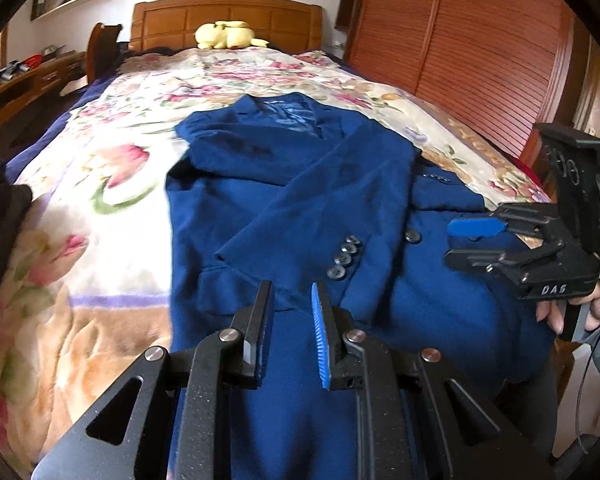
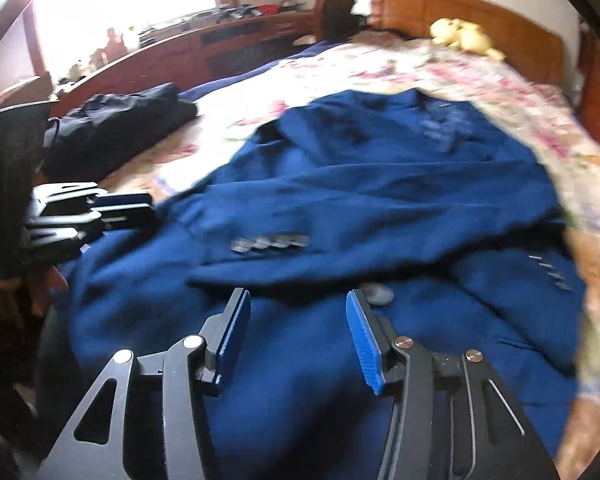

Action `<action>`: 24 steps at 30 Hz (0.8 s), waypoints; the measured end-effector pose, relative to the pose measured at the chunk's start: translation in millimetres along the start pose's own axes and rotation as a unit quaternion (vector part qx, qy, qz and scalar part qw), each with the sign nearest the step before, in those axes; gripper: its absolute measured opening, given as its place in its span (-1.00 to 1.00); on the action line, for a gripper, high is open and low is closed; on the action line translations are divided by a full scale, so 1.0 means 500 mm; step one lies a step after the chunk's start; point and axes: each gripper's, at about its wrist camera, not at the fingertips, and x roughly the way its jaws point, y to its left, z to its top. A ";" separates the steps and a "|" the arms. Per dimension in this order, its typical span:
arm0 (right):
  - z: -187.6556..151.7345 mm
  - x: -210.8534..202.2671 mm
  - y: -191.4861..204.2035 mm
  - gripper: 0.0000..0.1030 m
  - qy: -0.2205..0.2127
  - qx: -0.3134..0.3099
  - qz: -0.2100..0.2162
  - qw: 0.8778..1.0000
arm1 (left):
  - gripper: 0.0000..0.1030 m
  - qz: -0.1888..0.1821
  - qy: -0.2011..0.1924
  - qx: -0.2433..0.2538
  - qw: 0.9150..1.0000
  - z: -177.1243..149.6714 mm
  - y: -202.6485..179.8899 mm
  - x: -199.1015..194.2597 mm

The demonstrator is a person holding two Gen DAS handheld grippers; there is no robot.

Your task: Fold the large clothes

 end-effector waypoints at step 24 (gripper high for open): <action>0.066 0.029 -0.397 -0.36 -0.030 0.226 -0.142 0.963 | -0.60 -0.020 0.057 0.035 0.998 -0.023 -0.086 0.116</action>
